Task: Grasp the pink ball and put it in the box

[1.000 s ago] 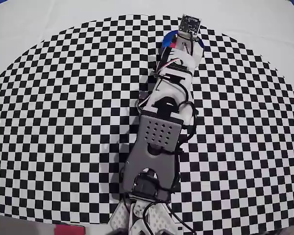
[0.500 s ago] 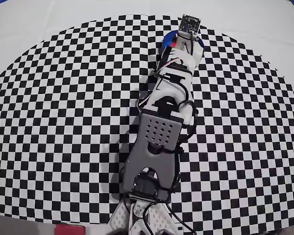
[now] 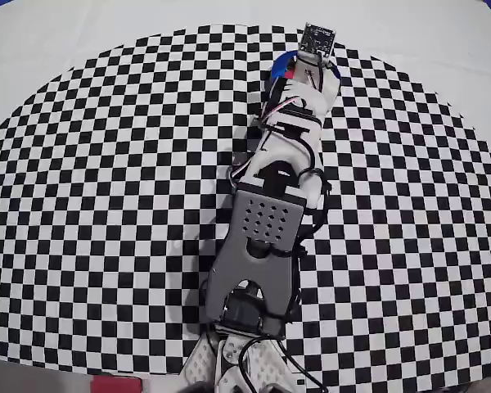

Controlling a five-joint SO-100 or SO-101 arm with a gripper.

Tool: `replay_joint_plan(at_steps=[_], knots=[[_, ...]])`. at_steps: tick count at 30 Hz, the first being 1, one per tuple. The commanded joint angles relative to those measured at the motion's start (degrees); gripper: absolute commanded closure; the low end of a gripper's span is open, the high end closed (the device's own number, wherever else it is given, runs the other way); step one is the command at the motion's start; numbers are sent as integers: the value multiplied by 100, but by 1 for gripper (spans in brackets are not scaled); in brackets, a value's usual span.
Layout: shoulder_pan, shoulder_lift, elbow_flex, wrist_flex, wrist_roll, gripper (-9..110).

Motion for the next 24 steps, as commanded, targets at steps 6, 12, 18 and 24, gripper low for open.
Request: replay_joint_plan(at_steps=[6, 12, 18, 24], knots=[[44, 62, -255, 26, -26, 91], [53, 62, -202, 0, -35, 73], [53, 88, -193, 0, -35, 73], [35, 202, -185, 26, 35, 74]])
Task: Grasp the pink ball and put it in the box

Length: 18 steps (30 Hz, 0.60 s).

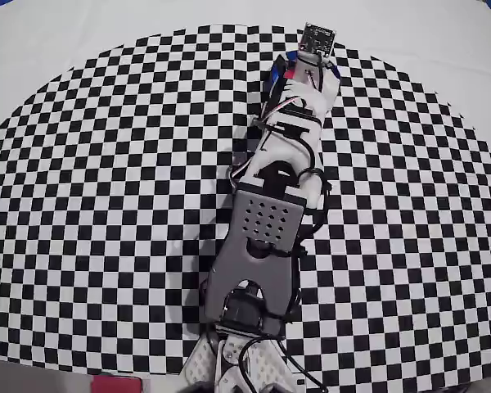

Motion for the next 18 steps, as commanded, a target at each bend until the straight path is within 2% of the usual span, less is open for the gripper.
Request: replay_joint_plan(at_steps=[1, 8, 13, 18], knots=[[26, 237, -167, 26, 35, 74], [-26, 844, 404, 26, 62, 79], [-35, 1521, 1099, 0, 290, 101], [-35, 2391, 1934, -9, 984, 101]])
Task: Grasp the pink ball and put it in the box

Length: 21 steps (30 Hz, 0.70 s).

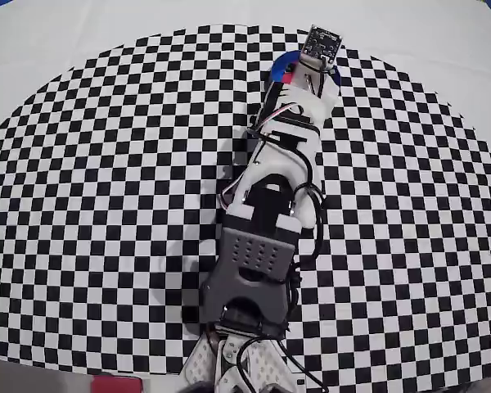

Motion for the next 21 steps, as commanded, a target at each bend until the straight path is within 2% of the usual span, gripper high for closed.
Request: replay_joint_plan(at_steps=[1, 21], knots=[[-26, 923, 439, -9, 457, 101], [-466, 5062, 3814, 26, 5045, 101]])
